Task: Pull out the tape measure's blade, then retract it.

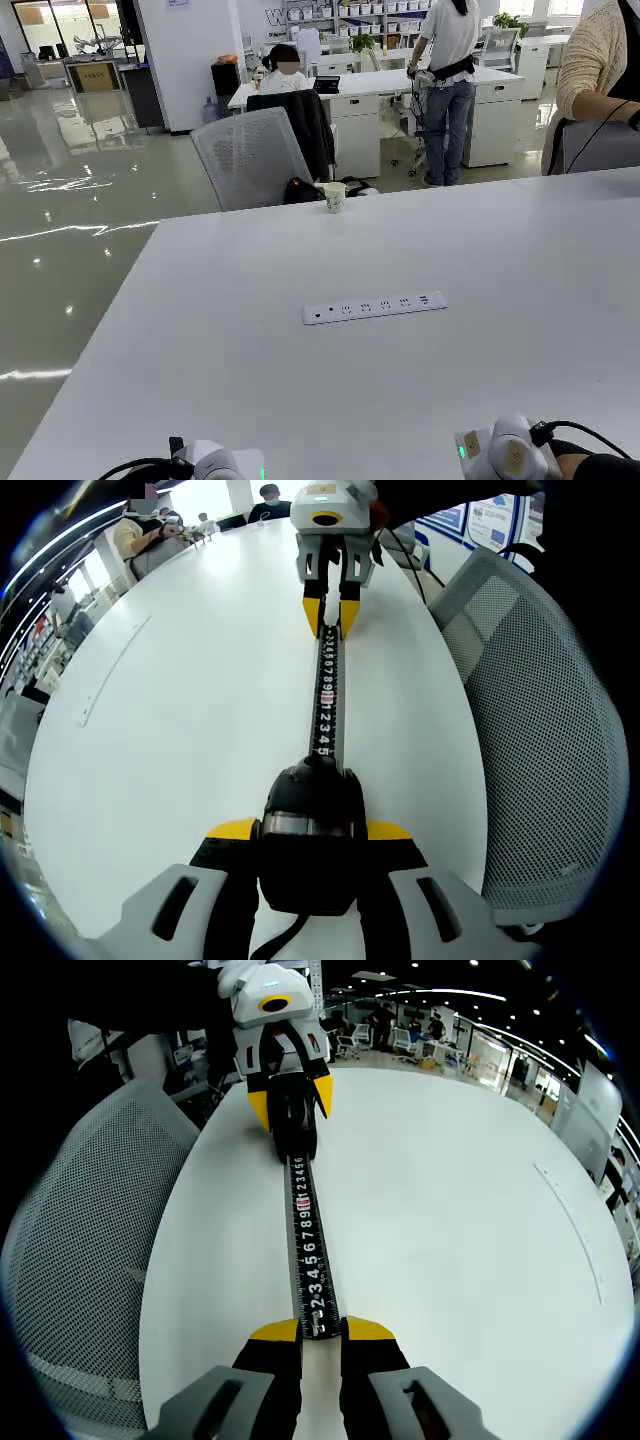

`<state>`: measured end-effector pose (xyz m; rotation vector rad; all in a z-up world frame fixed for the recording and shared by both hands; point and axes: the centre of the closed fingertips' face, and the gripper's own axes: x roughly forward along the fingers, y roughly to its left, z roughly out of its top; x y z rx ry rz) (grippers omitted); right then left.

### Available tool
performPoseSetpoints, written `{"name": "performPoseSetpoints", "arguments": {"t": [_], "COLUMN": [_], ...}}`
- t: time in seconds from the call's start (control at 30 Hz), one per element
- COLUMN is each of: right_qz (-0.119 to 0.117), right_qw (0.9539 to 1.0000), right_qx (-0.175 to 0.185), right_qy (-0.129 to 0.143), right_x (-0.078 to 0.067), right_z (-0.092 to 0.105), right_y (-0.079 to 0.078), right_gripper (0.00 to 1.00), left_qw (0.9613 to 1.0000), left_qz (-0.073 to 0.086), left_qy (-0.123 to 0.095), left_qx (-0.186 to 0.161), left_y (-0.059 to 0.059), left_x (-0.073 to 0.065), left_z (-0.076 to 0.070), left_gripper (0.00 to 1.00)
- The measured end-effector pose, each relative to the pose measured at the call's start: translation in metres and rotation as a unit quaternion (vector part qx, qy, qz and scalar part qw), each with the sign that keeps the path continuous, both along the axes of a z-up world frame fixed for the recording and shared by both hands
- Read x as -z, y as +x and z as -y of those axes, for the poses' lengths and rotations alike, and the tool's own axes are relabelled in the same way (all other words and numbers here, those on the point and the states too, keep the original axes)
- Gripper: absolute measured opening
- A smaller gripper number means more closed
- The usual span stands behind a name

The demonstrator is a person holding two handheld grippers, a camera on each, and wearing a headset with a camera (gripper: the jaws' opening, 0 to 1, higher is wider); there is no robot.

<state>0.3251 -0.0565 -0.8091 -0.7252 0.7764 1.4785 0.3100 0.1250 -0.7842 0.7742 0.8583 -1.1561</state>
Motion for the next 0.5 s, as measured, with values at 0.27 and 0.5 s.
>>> {"name": "performPoseSetpoints", "arguments": {"t": [0.27,0.5], "right_qz": [-0.001,-0.002], "right_qw": [1.0,1.0], "right_qx": [0.003,0.004], "right_qy": [-0.002,-0.004], "right_x": [-0.0006,-0.0003], "right_z": [0.0058,0.0083], "right_y": [-0.0001,0.0013], "right_gripper": [0.1,0.1], "left_qw": [1.0,1.0], "left_qz": [0.001,0.001], "left_qy": [-0.001,-0.001], "left_qx": [0.001,0.001], "left_y": [-0.0001,-0.0001], "left_x": [0.0003,0.0001], "left_z": [0.0006,0.0007], "left_gripper": [0.32,0.32]}}
